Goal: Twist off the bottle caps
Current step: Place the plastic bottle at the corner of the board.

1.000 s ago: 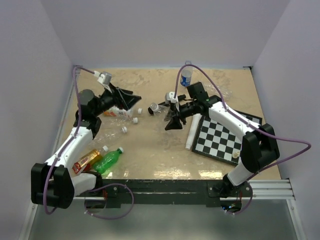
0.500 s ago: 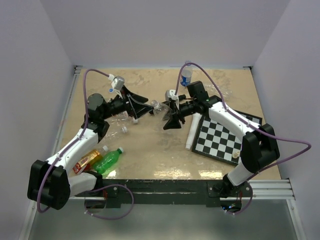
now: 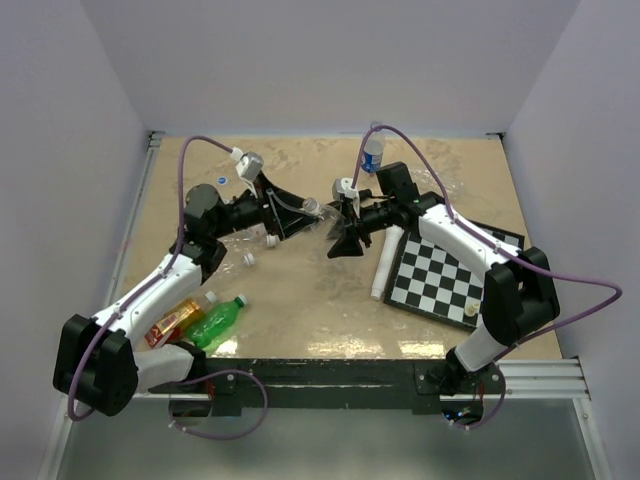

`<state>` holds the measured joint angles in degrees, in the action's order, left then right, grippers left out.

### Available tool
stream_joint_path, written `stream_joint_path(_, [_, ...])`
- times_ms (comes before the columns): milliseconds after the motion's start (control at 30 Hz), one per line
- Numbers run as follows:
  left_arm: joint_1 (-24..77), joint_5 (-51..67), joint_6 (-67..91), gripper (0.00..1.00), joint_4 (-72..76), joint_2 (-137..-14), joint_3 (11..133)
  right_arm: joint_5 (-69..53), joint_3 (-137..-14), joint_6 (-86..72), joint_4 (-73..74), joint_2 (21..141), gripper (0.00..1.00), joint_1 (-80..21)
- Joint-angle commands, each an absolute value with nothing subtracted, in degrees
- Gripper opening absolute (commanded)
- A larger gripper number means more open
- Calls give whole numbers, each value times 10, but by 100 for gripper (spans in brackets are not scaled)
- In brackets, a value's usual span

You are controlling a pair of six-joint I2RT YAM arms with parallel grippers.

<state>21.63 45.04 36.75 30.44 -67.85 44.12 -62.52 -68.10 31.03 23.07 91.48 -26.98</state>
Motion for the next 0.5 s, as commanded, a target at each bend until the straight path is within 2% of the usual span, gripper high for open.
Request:
stream_joint_path(0, [235, 419, 334, 79, 286, -692, 482, -625, -681, 308, 219, 910, 11, -269])
stream_joint_path(167, [242, 400, 323, 69, 265, -701, 501, -622, -681, 312, 221, 912, 11, -269])
stream_joint_path(467, [252, 384, 297, 59, 226, -720, 523, -615, -682, 317, 225, 911, 11, -269])
